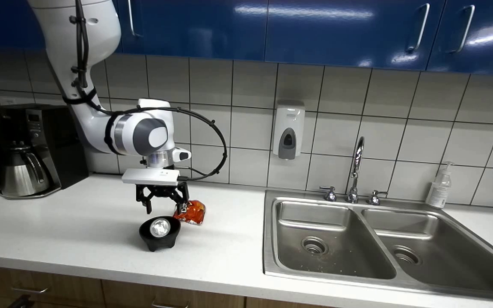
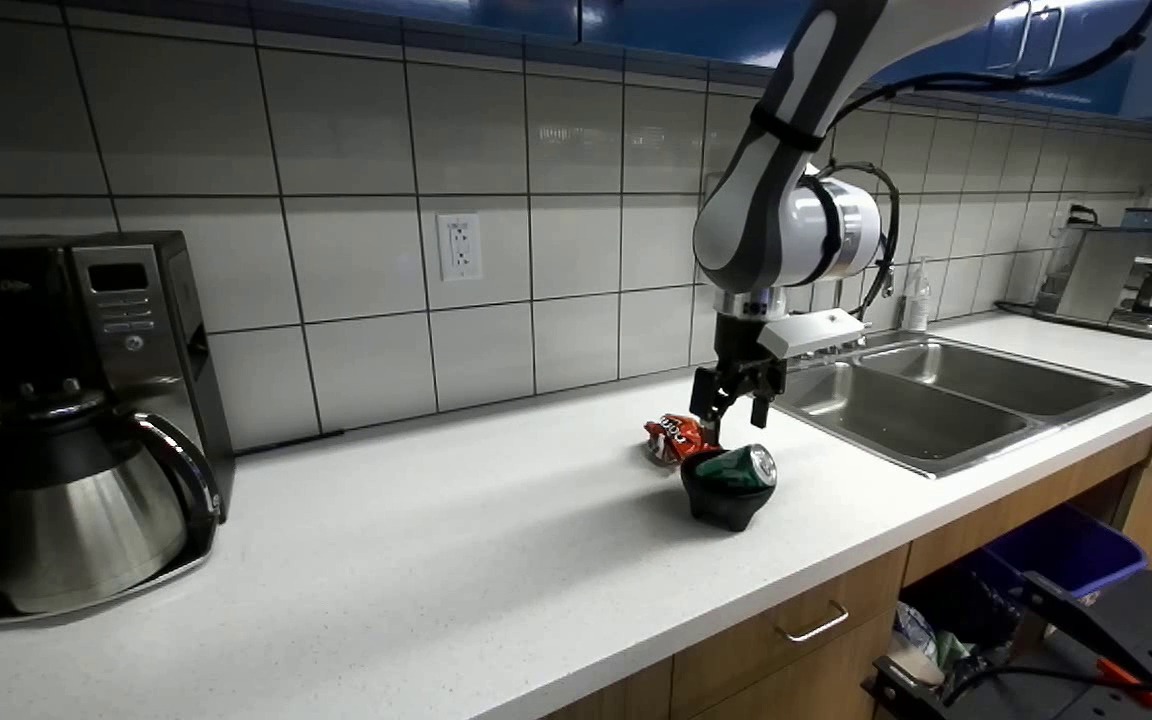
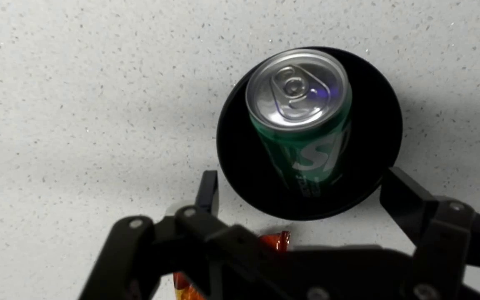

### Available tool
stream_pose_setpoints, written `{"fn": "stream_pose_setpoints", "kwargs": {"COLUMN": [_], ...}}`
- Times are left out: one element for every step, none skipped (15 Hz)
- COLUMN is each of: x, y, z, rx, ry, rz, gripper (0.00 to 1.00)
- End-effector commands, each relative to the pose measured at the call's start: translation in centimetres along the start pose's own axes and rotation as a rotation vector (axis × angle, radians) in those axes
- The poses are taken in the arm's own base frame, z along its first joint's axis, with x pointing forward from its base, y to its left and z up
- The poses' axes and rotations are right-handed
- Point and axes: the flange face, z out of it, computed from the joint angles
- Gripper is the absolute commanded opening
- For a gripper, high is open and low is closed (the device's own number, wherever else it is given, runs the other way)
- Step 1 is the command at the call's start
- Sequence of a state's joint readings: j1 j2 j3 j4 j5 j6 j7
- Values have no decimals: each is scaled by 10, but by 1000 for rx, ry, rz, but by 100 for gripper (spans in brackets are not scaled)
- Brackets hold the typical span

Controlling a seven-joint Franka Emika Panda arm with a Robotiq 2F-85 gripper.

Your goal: Put the can in the bowl

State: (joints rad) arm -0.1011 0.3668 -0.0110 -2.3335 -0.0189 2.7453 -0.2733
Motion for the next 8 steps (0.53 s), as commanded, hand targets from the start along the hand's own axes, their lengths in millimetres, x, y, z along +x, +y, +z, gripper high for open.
{"fn": "stream_pose_setpoints", "kwargs": {"x": [3, 2, 1, 0, -2, -4, -7, -10], "y": [5, 6, 7, 8, 9, 9, 10, 10], "z": [-23, -27, -32, -37, -42, -48, -53, -58], "rx": [0, -1, 0, 1, 1, 1, 3, 5], "ry": [25, 31, 32, 35, 30, 29, 22, 18], "rz": [19, 20, 17, 15, 11, 9, 5, 6], "gripper": [100, 100, 100, 100, 100, 100, 100, 100]}}
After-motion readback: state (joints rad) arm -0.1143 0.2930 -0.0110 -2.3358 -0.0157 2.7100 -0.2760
